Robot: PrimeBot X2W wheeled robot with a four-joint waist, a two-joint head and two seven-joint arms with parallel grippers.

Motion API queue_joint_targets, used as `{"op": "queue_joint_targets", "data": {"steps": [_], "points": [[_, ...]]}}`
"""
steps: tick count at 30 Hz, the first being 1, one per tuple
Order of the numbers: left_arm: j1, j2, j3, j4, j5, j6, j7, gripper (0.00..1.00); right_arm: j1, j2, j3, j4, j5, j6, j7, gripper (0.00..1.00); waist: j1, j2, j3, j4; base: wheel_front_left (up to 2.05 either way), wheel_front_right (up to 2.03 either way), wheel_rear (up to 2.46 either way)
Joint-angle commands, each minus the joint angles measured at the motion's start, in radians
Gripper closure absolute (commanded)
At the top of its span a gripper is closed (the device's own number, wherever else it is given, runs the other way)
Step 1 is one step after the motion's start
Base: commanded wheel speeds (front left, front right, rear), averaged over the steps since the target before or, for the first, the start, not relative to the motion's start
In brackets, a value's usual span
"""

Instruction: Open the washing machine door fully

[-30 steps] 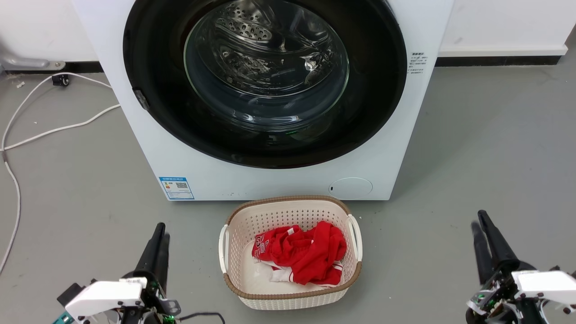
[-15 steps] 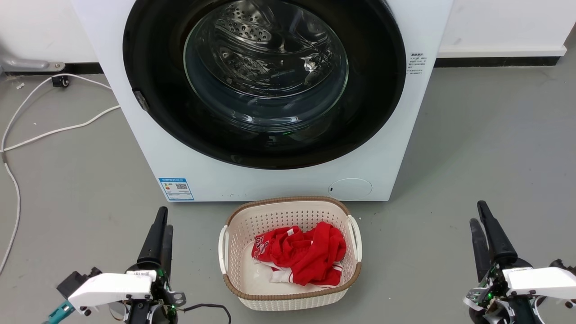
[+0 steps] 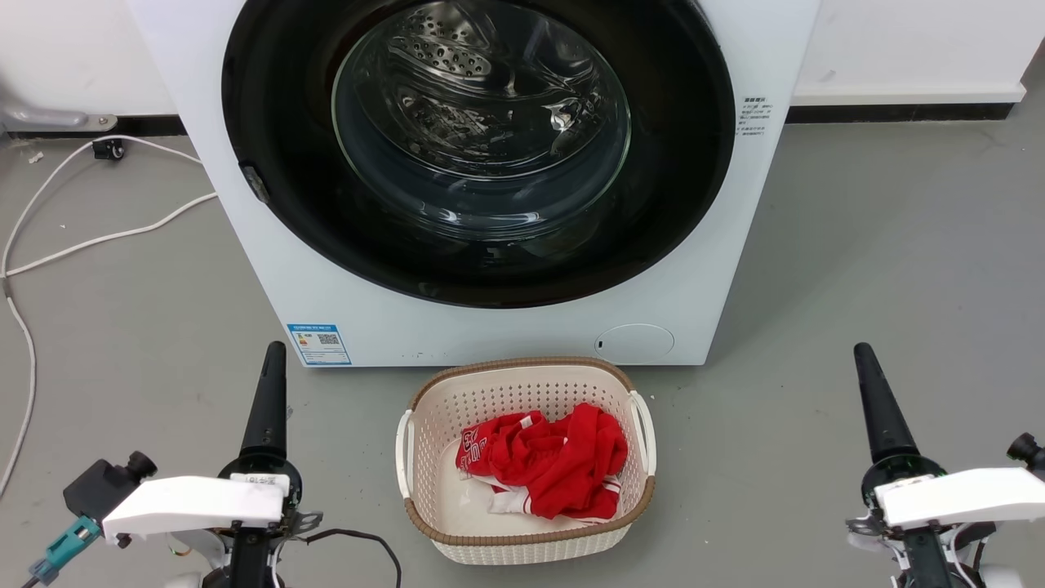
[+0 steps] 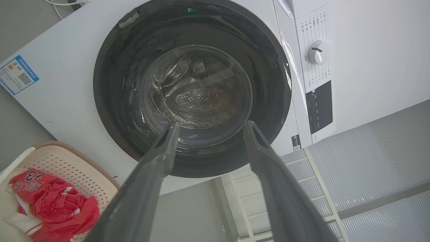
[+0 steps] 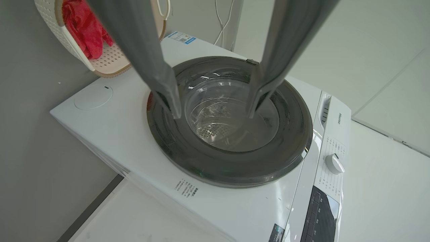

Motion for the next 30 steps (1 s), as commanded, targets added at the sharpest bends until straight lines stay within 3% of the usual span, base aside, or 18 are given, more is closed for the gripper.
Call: {"op": "queue_joint_targets", "data": {"steps": [1, 9, 30], "points": [[-0.012, 0.003, -0.002, -0.032, 0.062, -0.002, -0.014, 0.00, -0.003, -0.002, 0.010, -0.033, -0.080, 0.000, -0.013, 0.00, -0.0001, 0.0000, 0.000, 0.001, 0.00, 0.00, 0.00], [0.003, 0.003, -0.021, -0.052, 0.262, -0.002, -0.043, 0.00, 0.008, -0.002, 0.027, -0.055, -0.314, 0.000, -0.042, 0.00, -0.0001, 0.0000, -0.003, 0.002, 0.00, 0.00, 0.00], [0.026, 0.004, -0.065, -0.070, 0.655, 0.022, -0.106, 0.00, 0.040, -0.001, 0.039, -0.085, -0.625, 0.000, -0.048, 0.00, -0.0001, 0.0000, -0.010, 0.003, 0.00, 0.00, 0.00]]}}
